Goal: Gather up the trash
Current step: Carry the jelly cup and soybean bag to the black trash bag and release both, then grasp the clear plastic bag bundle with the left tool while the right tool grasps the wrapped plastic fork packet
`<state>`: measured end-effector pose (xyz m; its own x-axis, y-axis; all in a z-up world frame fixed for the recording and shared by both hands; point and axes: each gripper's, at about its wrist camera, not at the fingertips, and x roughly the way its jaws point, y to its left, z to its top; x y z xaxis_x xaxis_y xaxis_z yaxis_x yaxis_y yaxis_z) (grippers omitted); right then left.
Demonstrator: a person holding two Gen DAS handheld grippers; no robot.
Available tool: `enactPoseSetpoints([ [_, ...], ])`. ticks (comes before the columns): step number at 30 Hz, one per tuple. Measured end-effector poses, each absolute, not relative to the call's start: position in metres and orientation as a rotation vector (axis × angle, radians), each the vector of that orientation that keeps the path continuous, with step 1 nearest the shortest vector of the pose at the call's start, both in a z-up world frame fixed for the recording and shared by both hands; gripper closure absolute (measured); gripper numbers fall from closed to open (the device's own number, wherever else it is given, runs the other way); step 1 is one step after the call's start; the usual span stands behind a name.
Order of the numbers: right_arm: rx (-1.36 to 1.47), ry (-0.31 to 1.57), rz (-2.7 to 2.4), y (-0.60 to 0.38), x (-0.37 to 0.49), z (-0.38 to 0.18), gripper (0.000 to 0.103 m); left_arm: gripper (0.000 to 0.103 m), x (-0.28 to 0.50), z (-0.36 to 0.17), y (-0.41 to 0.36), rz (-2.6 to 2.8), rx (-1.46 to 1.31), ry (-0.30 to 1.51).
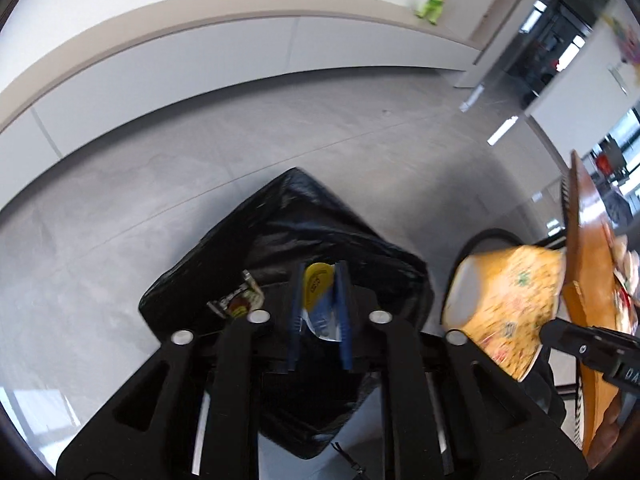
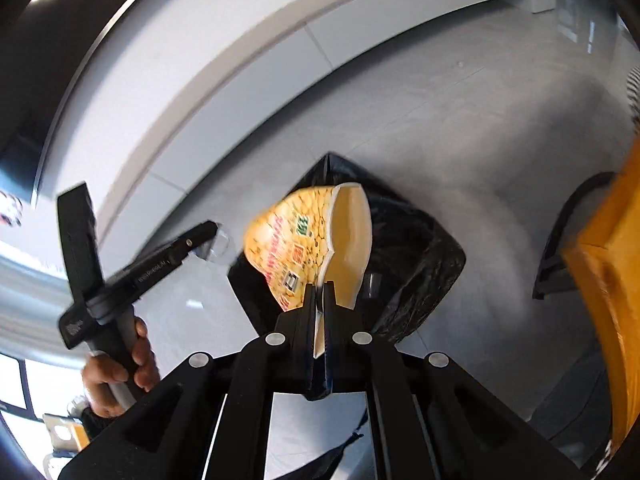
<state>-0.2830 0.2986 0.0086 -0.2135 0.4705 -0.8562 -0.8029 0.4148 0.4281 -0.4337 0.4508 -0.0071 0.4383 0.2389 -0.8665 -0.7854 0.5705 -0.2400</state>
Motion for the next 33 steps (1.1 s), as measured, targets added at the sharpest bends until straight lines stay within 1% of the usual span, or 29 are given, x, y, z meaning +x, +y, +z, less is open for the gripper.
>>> enactPoseSetpoints([
  [1,-0.357,1.344,1.191,0.307,-0.289,0.003,0.066,0.033,-0.441,-0.011,0.456,0.737,-0.723,0.909],
  [2,-0.359,1.346,1.186,0.313,-0.294,0.0,0.054,0.008,-0.444,-0.016,0.462,0.772,-0.732,0.916],
  [3,-0.356,1.344,1.179,0.314,-0.293,-0.002,0.053,0.006,-0.448,-0.018,0.464,0.807,-0.719,0.902],
  [5,-0.364,1.354,1.191,0.318,-0.297,-0.007,0.053,0.006,-0.453,-0.022,0.469,0.842,-0.693,0.915],
  [12,-0.366,1.366,1.194,0.31,-0.307,-0.011,0.053,0.006,-0.454,-0.036,0.473,0.83,-0.731,0.919],
  [20,-0.29,1.372,1.213,0.291,-0.291,0.001,0.053,0.006,-0.445,-0.025,0.462,0.794,-0.73,0.921],
  [26,-0.19,1.352,1.208,0.258,-0.256,0.019,0.053,0.006,-0.406,-0.001,0.436,0.693,-0.69,0.891],
  [33,-0.083,1.27,1.081,0.182,-0.187,0.053,0.053,0.006,-0.32,0.036,0.377,0.505,-0.609,0.865],
])
